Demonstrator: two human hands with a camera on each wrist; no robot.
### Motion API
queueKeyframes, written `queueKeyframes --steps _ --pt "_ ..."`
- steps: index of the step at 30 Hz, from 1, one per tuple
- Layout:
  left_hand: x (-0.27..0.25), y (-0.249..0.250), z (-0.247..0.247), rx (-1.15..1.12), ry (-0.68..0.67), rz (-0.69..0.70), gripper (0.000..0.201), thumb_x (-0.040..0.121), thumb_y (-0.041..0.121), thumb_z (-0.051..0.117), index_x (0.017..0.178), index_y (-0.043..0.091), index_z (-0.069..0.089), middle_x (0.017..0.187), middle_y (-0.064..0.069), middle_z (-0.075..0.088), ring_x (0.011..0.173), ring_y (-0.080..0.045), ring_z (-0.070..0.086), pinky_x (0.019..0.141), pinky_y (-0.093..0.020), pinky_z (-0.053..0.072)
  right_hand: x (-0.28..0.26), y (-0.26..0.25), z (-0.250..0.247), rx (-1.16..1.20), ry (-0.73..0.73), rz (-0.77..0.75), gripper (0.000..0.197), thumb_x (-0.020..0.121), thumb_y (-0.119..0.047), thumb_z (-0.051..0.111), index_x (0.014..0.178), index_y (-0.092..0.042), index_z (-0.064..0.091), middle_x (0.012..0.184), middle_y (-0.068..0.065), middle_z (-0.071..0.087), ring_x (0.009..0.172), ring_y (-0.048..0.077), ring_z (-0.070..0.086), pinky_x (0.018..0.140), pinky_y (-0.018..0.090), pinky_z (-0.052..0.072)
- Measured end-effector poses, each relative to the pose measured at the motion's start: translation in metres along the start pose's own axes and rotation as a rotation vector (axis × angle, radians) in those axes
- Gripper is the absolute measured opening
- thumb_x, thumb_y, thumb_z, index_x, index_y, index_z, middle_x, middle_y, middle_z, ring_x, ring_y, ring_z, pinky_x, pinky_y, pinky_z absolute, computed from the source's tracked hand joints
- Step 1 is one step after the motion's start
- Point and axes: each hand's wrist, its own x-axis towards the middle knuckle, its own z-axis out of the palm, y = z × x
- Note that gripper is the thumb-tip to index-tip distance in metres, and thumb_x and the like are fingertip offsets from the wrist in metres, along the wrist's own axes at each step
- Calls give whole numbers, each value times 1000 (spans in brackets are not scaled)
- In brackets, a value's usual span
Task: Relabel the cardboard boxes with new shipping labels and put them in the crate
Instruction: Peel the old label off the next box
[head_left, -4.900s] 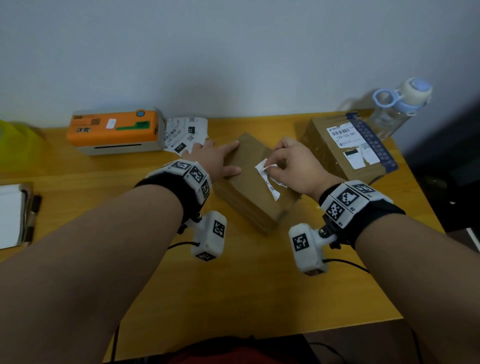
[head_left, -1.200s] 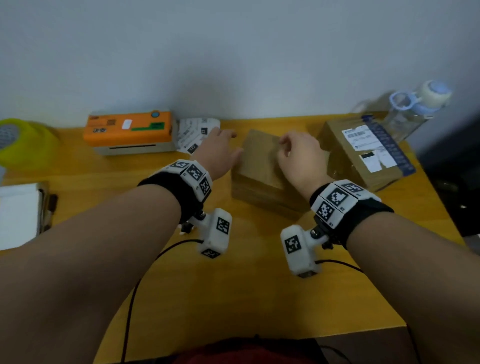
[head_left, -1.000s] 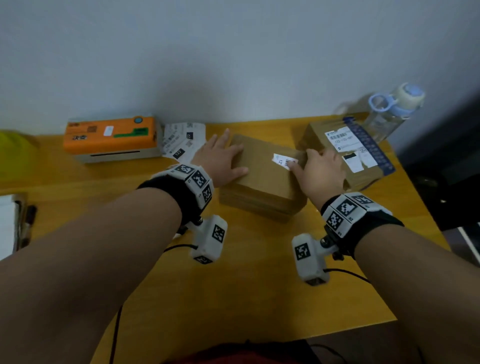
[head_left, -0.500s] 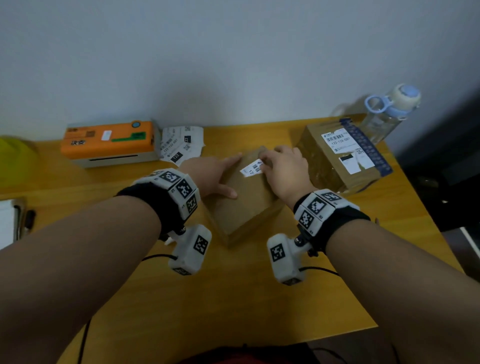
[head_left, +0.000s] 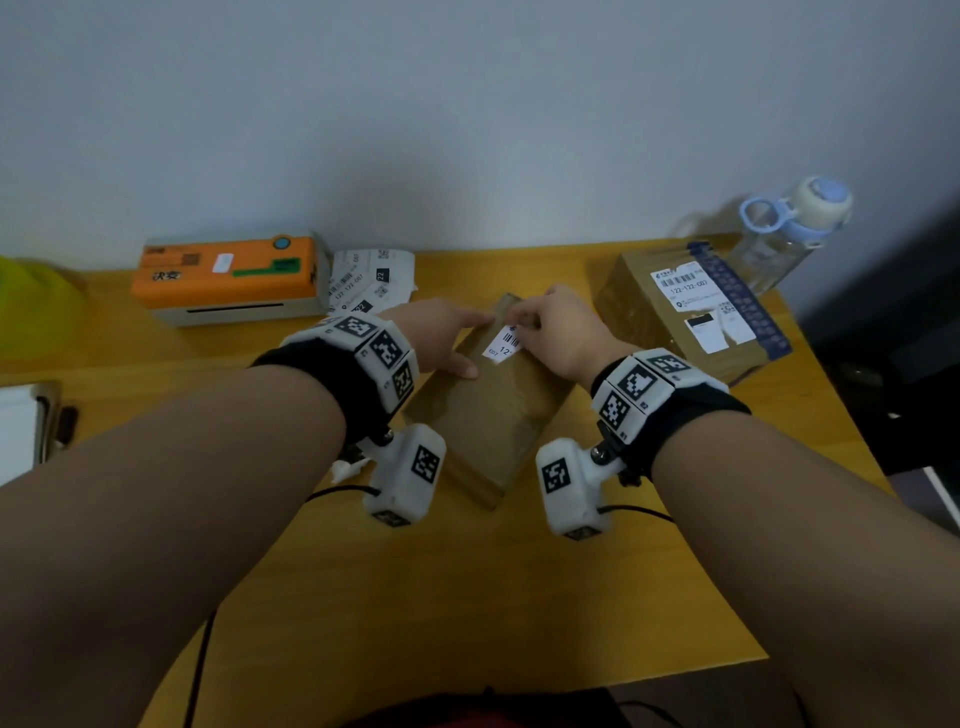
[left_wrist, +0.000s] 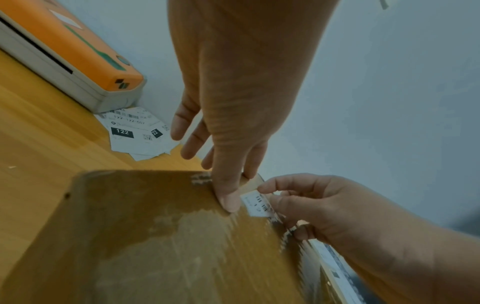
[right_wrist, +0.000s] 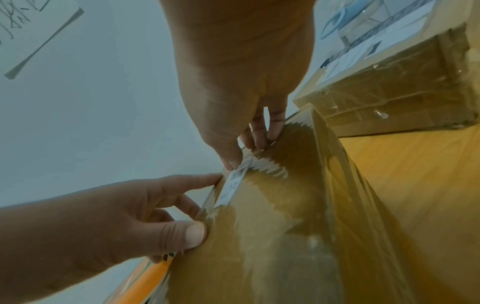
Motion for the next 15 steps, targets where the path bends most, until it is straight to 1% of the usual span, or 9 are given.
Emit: queueKeyframes --steps 2,3,4,5,8,9,12,15 --pt "1 0 -1 0 -7 -13 77 87 40 62 149 32 17 143 -7 42 125 -25 46 101 -36 39 0 -1 -2 -2 -35 20 17 94 -19 52 104 -21 66 113 7 42 101 23 52 81 24 38" --pt "1 0 -2 -5 -7 -14 77 87 39 62 149 32 18 143 -7 42 126 -25 45 101 -37 38 -1 -1 -1 -8 -49 32 15 93 -20 52 102 -21 64 114 7 41 105 25 52 83 25 39" --pt "0 0 -2 -11 -6 -13 77 87 39 62 149 31 18 143 -7 42 126 -25 45 102 -36 38 -2 0 0 -9 -51 35 14 92 -21 52 103 -22 62 112 5 39 106 25 51 84 27 40" --pt "0 0 -2 -18 -4 -13 77 87 38 62 149 31 19 143 -6 42 127 -24 45 102 -36 37 -5 2 2 1 -49 29 17 91 -21 52 107 -23 58 109 3 37 104 25 50 84 28 41" --pt "0 1 -1 -41 -3 -23 77 86 37 63 149 30 20 143 -6 43 127 -24 44 103 -36 36 -9 7 5 39 -50 0 40 91 -18 52 130 -27 49 106 0 33 104 22 46 91 33 43" --pt "0 1 -1 -49 -6 -27 77 86 37 63 149 31 20 142 -6 44 126 -25 45 103 -36 37 -10 8 6 41 -47 -3 41 91 -17 51 131 -27 49 105 0 33 102 22 46 92 33 42" --pt "-1 1 -1 -89 -5 -29 75 86 37 64 148 31 22 139 -6 47 123 -24 48 99 -34 38 -8 7 4 63 -15 10 32 93 -19 51 125 -24 57 104 0 35 96 19 47 90 30 42" --pt "-2 -2 2 -158 12 -29 71 87 37 63 147 31 25 135 -7 50 118 -24 51 92 -29 39 -4 3 4 65 21 42 27 94 -23 50 119 -22 60 110 4 40 104 23 51 94 33 44"
